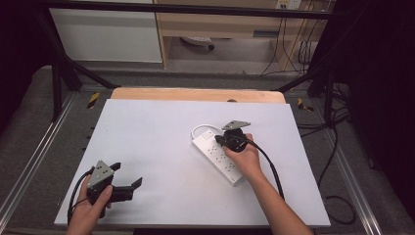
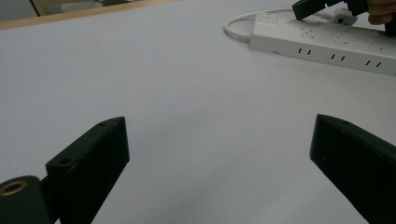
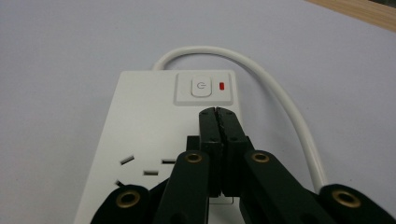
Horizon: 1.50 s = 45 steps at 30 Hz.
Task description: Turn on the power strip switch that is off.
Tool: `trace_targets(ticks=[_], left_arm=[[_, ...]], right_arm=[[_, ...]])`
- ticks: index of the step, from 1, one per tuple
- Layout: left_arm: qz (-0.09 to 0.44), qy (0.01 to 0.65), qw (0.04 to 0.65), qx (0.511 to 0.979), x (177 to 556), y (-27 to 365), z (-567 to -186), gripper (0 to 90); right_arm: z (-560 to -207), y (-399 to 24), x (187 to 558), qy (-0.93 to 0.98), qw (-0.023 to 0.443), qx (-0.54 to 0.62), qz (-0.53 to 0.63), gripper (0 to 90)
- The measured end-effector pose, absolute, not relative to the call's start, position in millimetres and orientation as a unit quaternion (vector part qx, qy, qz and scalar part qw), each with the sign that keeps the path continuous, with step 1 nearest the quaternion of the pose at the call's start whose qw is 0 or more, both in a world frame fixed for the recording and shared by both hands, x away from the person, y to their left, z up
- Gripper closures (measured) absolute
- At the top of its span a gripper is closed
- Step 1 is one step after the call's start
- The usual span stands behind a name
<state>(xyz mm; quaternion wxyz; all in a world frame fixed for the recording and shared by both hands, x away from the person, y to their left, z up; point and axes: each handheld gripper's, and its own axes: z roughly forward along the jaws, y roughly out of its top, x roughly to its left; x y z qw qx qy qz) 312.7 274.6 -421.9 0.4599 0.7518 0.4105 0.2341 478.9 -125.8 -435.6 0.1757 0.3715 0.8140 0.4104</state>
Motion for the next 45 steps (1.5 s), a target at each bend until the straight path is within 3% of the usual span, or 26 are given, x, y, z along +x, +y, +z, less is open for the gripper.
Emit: trace_targets(ticks=[45], left_arm=[[0.233,0.412,0.461,0.751,312.7,275.4,-421.8,4.7]], right_arm=[[-436.5,-121.3,480.1,0.821,0.179,0.370,0.396,90.0]])
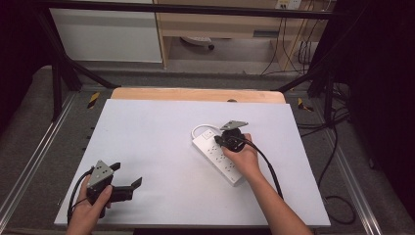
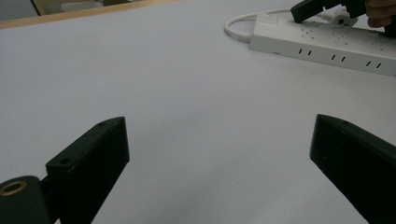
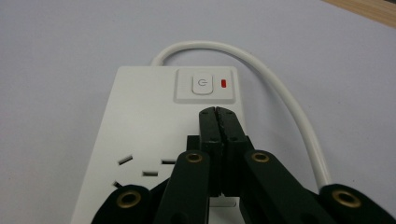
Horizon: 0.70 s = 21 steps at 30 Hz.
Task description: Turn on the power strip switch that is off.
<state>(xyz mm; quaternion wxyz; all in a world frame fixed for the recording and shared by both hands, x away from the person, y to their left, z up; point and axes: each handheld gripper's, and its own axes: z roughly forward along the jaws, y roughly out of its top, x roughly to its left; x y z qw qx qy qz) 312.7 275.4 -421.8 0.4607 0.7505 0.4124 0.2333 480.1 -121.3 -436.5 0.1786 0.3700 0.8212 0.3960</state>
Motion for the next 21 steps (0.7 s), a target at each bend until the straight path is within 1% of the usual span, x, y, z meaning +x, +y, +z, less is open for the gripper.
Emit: trace_targets(ticks=[9,21], left_arm=[[0.234,0.412,0.460,0.751,313.0,275.8,-421.8,4.7],[0.235,0.413,0.460,0.750,312.9,276.1,-421.5,4.7]], right_arm=[[-436.0,-122.7,480.7,0.820,0.172,0.373,0.398,90.0],[-429.8,-127.7,479.9,0.814,0.176,0.373,0.410,90.0]])
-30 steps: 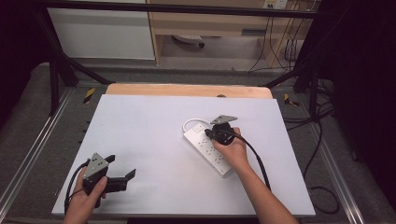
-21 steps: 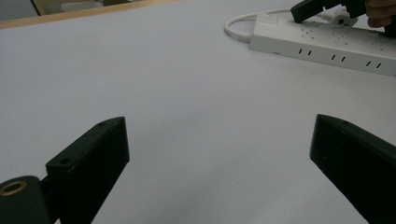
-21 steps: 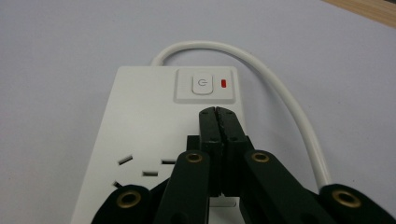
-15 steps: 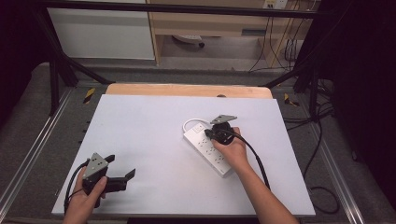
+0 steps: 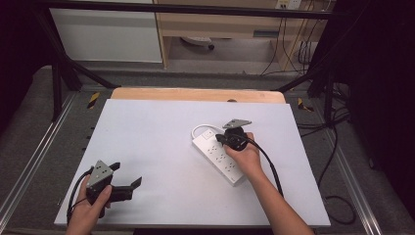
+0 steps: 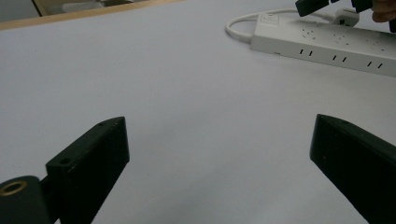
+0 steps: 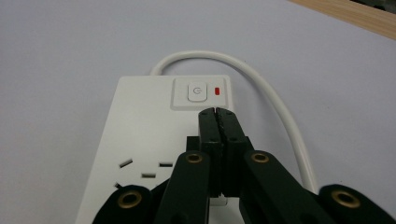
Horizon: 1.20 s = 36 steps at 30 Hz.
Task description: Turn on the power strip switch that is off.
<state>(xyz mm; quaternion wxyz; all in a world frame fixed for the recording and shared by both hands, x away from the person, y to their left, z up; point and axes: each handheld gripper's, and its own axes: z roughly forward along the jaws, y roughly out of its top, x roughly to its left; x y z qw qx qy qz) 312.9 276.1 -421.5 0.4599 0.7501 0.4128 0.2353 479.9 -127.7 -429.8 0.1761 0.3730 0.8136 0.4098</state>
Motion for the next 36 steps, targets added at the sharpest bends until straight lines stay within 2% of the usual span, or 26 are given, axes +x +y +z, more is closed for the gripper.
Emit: trace_targets(ticks=[5,11,29,36], left_arm=[[0.236,0.412,0.459,0.751,312.7,276.2,-421.3,4.7],[0.236,0.412,0.459,0.751,312.8,276.2,-421.5,4.7],[0.236,0.412,0.459,0.751,312.6,276.3,-421.2,4.7],[0.236,0.412,0.458,0.752,312.6,276.0,-421.4,4.7]], right_arm=[[-428.4,-127.5,479.3,0.811,0.179,0.375,0.411,89.7],[-426.4,-128.8,479.1,0.805,0.175,0.376,0.423,83.2],[-410.2,-133.7,472.1,0.798,0.179,0.366,0.444,83.1],[-402.7,-135.1,467.1,0.792,0.176,0.363,0.458,79.7]])
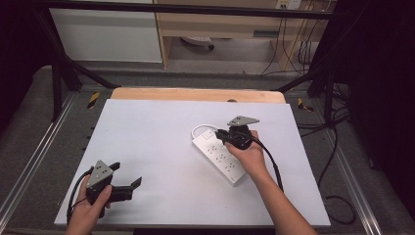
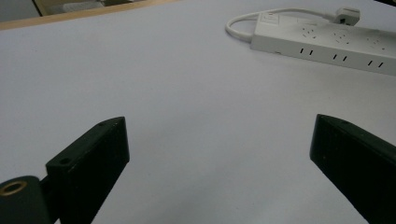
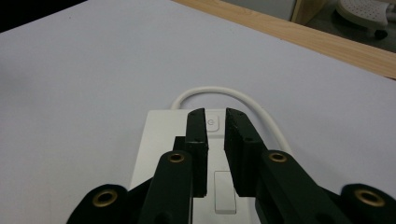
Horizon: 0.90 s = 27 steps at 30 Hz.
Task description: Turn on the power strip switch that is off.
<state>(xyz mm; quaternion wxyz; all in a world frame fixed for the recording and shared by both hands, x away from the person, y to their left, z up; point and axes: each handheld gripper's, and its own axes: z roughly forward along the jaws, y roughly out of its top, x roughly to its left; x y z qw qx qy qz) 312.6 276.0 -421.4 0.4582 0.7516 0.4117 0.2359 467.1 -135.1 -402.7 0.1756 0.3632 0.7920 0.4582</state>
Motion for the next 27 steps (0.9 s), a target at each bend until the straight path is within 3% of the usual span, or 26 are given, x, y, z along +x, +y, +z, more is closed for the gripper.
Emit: trace_targets(ticks=[11,19,27], left_arm=[[0.235,0.414,0.459,0.750,312.8,276.1,-421.7,4.7],[0.237,0.414,0.458,0.750,312.7,277.8,-421.0,4.7],[0.238,0.414,0.457,0.751,312.8,277.6,-421.2,4.7]], right_arm=[[-392.7,-145.2,464.7,0.780,0.180,0.369,0.472,70.6],[-388.7,-147.1,463.1,0.774,0.177,0.373,0.479,50.3],[-383.5,-150.1,460.3,0.771,0.175,0.371,0.487,44.7]])
